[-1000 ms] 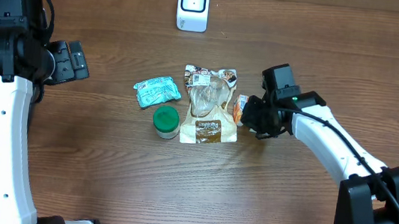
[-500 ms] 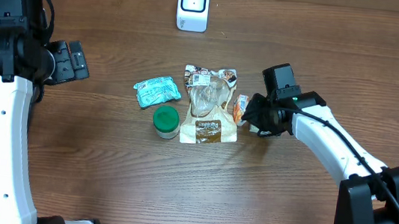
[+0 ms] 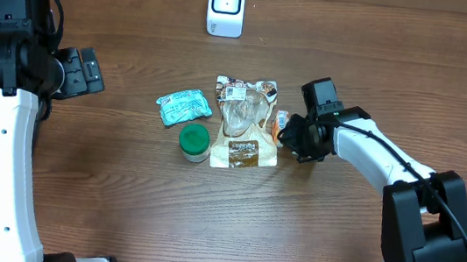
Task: Scan the item barcode
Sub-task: 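Close the right gripper on the Kleenex pack and lift it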
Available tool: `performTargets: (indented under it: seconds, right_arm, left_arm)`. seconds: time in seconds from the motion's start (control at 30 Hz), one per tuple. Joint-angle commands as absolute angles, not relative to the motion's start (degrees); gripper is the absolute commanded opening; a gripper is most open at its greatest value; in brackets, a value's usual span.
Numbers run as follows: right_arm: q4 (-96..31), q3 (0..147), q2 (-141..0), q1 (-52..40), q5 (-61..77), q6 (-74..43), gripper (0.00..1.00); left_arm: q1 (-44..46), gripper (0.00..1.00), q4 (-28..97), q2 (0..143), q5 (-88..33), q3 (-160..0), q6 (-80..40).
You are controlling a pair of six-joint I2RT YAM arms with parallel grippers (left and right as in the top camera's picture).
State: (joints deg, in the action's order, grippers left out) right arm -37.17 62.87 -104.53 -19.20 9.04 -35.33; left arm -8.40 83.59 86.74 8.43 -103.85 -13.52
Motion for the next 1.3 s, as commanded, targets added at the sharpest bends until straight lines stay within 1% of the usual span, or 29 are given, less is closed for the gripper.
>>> performTargets:
  seconds: [0.0, 0.1, 0.2, 0.3, 0.43, 0.53, 0.67, 0.73, 0.83, 0.97, 1.0, 1.1, 1.17, 1.27]
  right_arm:
    - [-40.12, 62.57, -104.6, -18.74, 4.32, -34.02, 0.04]
    - [-43.88, 62.61, -104.6, -17.26, -2.07, -34.06, 0.04]
    - [-45.91, 62.65, -104.6, -14.41, -4.64, -35.03, 0.04]
    - [-44.82, 62.67, -104.6, -9.89, -2.28, -36.27, 0.04]
    - [-39.0, 62.67, -104.6, -5.98, 4.47, -36.21, 0.05]
    - [-31.48, 62.67, -104.6, -5.52, 5.48, -35.94, 0.12]
    - [-26.79, 62.67, -104.6, -5.82, 5.96, -32.4, 0.17]
    - [-26.83, 62.74, -104.6, -5.72, 7.31, -30.72, 0.17]
    - [-27.68, 63.55, -104.57, -4.69, 14.24, -26.0, 0.2]
    - [-32.97, 66.5, -104.49, -2.31, 20.51, -23.88, 0.24]
    - [-33.85, 66.87, -104.49, -1.8, 21.78, -23.2, 0.27]
    - [-36.23, 66.74, -104.62, -0.69, 23.4, -21.98, 0.42]
    - [-36.34, 66.22, -104.71, -0.67, 23.24, -21.26, 0.45]
    - [-35.38, 64.86, -105.23, -1.37, 23.03, -19.66, 0.45]
  left_arm:
    - [-8.62, 1.0, 83.57, 86.89, 8.97, -103.98, -14.35]
    - [-8.62, 1.0, 83.57, 86.89, 8.97, -104.01, -14.35]
    - [-8.62, 1.0, 83.57, 86.89, 8.97, -104.01, -14.35]
    - [-8.62, 1.0, 83.57, 86.89, 8.97, -104.01, -14.35]
    - [-8.62, 1.0, 83.57, 86.89, 8.97, -103.98, -14.35]
    - [-8.62, 1.0, 83.57, 86.89, 8.97, -104.01, -14.35]
    - [-8.62, 1.0, 83.57, 86.89, 8.97, -103.98, -14.35]
    - [-8.62, 1.0, 83.57, 86.89, 8.97, -103.98, -14.35]
    - [-8.62, 1.0, 83.57, 86.89, 8.97, -103.98, -14.35]
    - [-8.62, 1.0, 83.57, 86.89, 8.97, -103.98, -14.35]
    - [-8.62, 1.0, 83.57, 86.89, 8.97, -103.98, -14.35]
    - [-8.62, 1.0, 83.57, 86.89, 8.97, -103.98, -14.35]
    - [-8.62, 1.0, 83.57, 86.89, 8.97, -103.98, -14.35]
    - [-8.62, 1.0, 83.57, 86.89, 8.97, -104.01, -14.35]
